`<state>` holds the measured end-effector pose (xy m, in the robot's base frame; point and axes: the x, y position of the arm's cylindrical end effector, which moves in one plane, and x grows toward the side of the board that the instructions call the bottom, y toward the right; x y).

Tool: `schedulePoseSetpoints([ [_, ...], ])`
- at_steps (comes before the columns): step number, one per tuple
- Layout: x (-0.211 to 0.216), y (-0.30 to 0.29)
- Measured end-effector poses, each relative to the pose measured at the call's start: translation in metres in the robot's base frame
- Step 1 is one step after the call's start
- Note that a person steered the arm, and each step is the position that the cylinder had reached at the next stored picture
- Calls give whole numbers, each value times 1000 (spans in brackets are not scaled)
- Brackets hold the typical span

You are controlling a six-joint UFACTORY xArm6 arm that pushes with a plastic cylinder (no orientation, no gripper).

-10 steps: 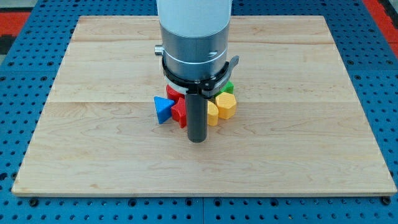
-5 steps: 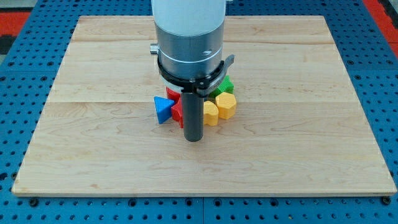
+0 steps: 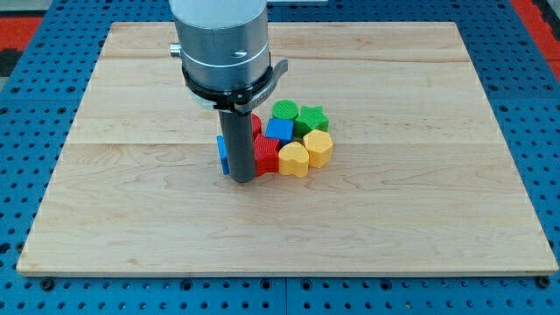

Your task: Separate green star and red star from group of blocks

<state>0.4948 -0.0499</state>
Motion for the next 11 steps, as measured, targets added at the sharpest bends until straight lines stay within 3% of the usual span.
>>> schedulePoseSetpoints([
  [4,0,36],
  [11,-2,50],
])
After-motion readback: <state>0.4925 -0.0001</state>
